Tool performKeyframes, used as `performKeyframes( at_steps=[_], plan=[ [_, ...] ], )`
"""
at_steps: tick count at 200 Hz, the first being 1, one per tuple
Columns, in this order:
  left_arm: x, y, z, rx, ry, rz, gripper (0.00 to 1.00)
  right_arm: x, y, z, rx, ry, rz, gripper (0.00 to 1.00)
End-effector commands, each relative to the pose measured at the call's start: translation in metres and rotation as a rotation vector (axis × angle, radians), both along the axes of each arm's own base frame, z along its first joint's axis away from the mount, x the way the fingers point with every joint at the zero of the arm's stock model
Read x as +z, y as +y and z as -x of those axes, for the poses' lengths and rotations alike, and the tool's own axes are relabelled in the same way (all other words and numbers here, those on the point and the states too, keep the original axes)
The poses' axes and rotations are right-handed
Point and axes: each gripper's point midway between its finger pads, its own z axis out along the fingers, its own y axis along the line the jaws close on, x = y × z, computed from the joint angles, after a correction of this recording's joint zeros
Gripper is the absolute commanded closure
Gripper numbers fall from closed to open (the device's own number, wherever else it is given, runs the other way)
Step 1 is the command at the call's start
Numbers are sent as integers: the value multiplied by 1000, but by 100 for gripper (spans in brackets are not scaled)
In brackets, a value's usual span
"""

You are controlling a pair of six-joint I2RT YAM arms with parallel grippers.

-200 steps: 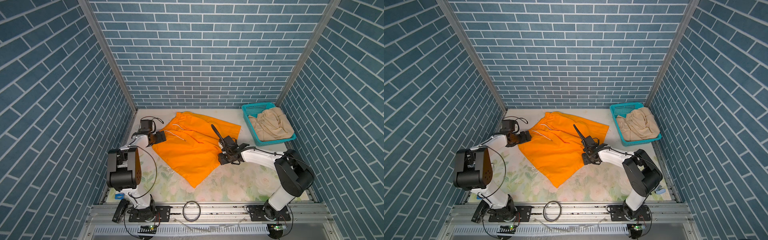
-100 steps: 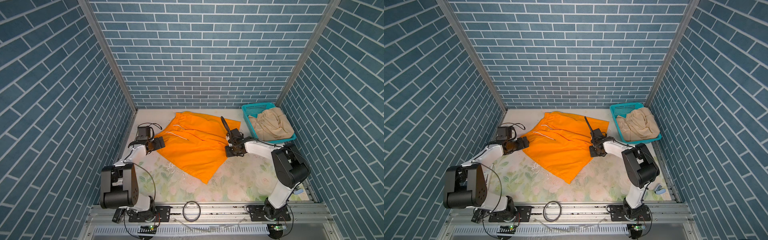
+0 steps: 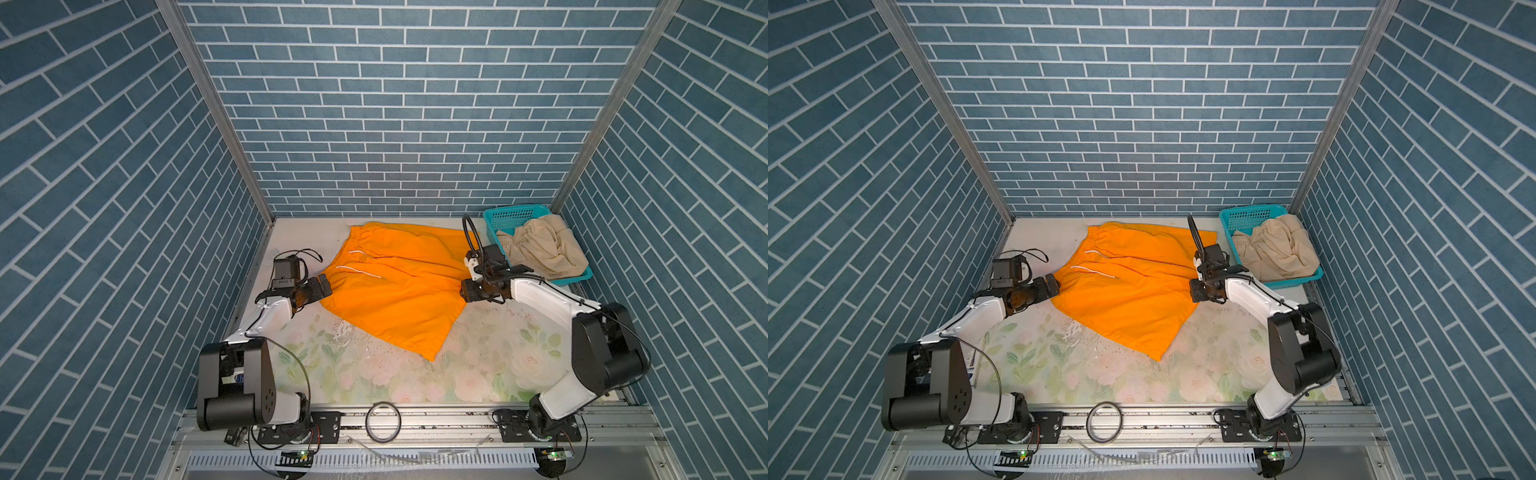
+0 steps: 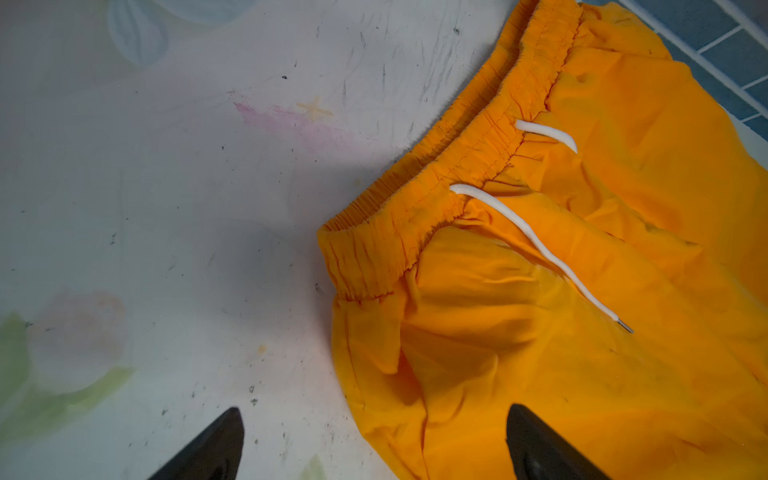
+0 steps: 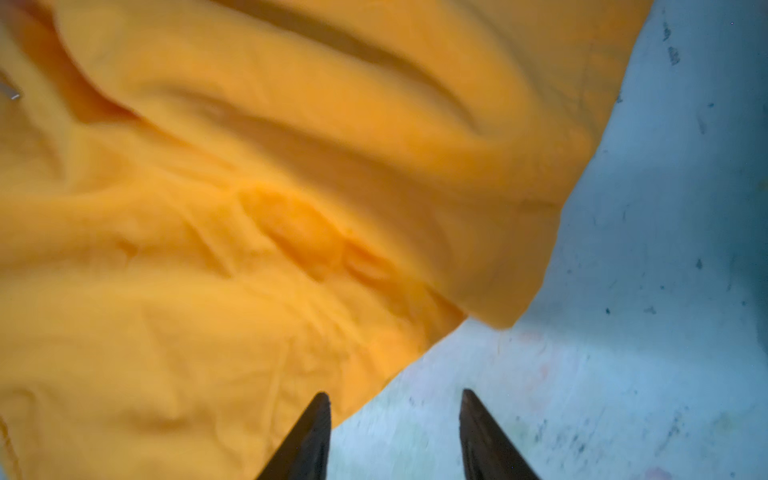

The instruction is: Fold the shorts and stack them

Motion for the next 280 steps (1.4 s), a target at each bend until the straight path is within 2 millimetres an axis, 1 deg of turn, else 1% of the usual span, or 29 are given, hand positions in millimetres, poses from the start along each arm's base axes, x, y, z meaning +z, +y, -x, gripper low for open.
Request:
performKeyframes(
  at_steps=[1, 18, 39, 55, 70, 98, 117, 132, 143, 149, 161, 180, 186, 200, 224, 242, 270, 280],
  plan=[
    [6, -2, -24, -12, -53, 29, 0, 6, 31, 61, 227, -12, -2, 44],
    [0, -3, -36, -41, -59, 26, 1, 7, 55, 100, 345, -38, 6, 44],
    [-6, 1, -47, -52, -74, -9, 2, 3, 77, 126, 428, -115, 55, 41],
    [-4, 1, -52, -68, -75, -15, 4, -2, 92, 138, 482, -132, 83, 41],
    [0, 2, -55, -56, -84, -11, 4, -13, 104, 148, 528, -119, 113, 41],
    [1, 1, -57, -53, -64, -2, 6, -37, 116, 163, 596, -93, 170, 41],
    [-3, 0, -58, -55, -59, 4, 9, -52, 117, 165, 611, -115, 194, 41],
    [-6, 0, -60, -59, -53, 2, 11, -63, 112, 163, 596, -123, 213, 41],
    [-8, 2, -61, -52, -51, -5, 12, -66, 108, 159, 581, -136, 236, 43],
    [-10, 2, -61, -48, -49, -8, 12, -67, 107, 157, 571, -145, 249, 45],
    [-12, 2, -63, -51, -46, -9, 12, -69, 103, 153, 556, -157, 277, 52],
    [-13, 2, -66, -57, -36, -10, 14, -70, 99, 149, 536, -171, 294, 79],
    [-14, 3, -67, -55, -32, -12, 16, -68, 99, 148, 530, -179, 287, 88],
    [-16, 3, -69, -51, -19, -12, 21, -63, 101, 148, 519, -195, 255, 100],
    [-23, 5, -70, -43, 23, -13, 29, -52, 103, 148, 501, -224, 198, 100],
    [-24, 4, -71, -47, 27, -10, 40, -46, 103, 147, 486, -241, 168, 100],
    [-29, 4, -64, -47, 64, -10, 42, -38, 104, 145, 470, -249, 128, 100],
    [-32, 4, -59, -46, 85, -10, 39, -37, 104, 144, 467, -252, 125, 100]
  ],
)
